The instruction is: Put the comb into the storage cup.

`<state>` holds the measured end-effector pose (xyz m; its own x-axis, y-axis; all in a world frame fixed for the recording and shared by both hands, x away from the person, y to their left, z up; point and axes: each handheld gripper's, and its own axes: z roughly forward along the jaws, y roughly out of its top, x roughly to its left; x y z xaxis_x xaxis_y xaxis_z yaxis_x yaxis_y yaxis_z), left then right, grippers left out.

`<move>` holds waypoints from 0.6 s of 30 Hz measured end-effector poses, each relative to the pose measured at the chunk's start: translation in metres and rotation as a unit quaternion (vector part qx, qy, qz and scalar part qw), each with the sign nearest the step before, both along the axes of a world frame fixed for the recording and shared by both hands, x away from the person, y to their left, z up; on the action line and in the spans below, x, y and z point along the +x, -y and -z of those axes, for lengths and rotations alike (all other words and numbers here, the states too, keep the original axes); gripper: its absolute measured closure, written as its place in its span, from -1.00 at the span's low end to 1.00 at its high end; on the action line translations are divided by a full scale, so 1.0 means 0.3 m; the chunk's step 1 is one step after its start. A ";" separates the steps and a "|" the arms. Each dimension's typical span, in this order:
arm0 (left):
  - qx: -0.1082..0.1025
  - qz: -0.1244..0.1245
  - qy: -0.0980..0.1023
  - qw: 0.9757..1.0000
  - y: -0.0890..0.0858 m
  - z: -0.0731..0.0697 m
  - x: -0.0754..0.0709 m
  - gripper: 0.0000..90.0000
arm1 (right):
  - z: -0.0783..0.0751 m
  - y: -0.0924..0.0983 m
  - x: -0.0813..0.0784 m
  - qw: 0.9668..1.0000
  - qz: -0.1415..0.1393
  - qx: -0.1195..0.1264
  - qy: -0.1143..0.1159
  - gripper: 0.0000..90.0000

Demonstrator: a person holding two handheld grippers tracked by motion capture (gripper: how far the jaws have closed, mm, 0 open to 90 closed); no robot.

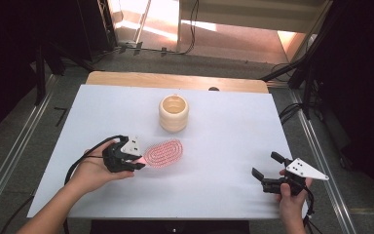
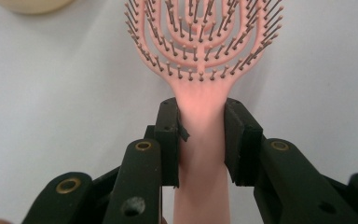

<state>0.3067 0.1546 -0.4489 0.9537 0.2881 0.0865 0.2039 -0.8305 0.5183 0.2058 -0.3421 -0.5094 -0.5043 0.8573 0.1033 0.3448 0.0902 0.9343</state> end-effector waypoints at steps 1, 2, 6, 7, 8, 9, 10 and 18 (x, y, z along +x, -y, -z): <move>-0.002 0.001 0.002 1.000 0.000 -0.003 -0.001 0.58 | -0.001 0.001 0.000 1.000 0.000 0.000 -0.001 -1.00; -0.007 0.002 0.009 1.000 0.001 -0.006 -0.004 0.58 | -0.001 0.001 0.001 1.000 0.001 -0.001 0.001 -1.00; -0.026 -0.003 0.016 1.000 0.003 -0.014 -0.011 0.58 | -0.003 0.002 0.001 1.000 0.002 0.000 -0.002 -1.00; -0.031 -0.002 0.015 0.999 0.003 -0.015 -0.011 0.58 | -0.004 0.002 0.000 1.000 0.003 0.002 -0.003 -1.00; -0.035 -0.004 0.018 0.999 0.003 -0.015 -0.012 0.58 | -0.005 0.003 0.000 1.000 0.004 0.004 -0.002 -1.00; -0.044 -0.010 0.021 0.999 0.005 -0.013 -0.014 0.58 | -0.005 0.002 0.000 1.000 0.004 0.006 -0.003 -1.00; -0.050 -0.014 0.020 0.998 0.006 -0.011 -0.014 0.58 | -0.007 0.002 0.000 1.000 0.003 0.007 -0.001 -1.00; -0.081 -0.032 0.032 0.996 0.016 0.013 -0.023 0.58 | -0.018 -0.011 -0.002 1.000 0.003 0.016 -0.002 -1.00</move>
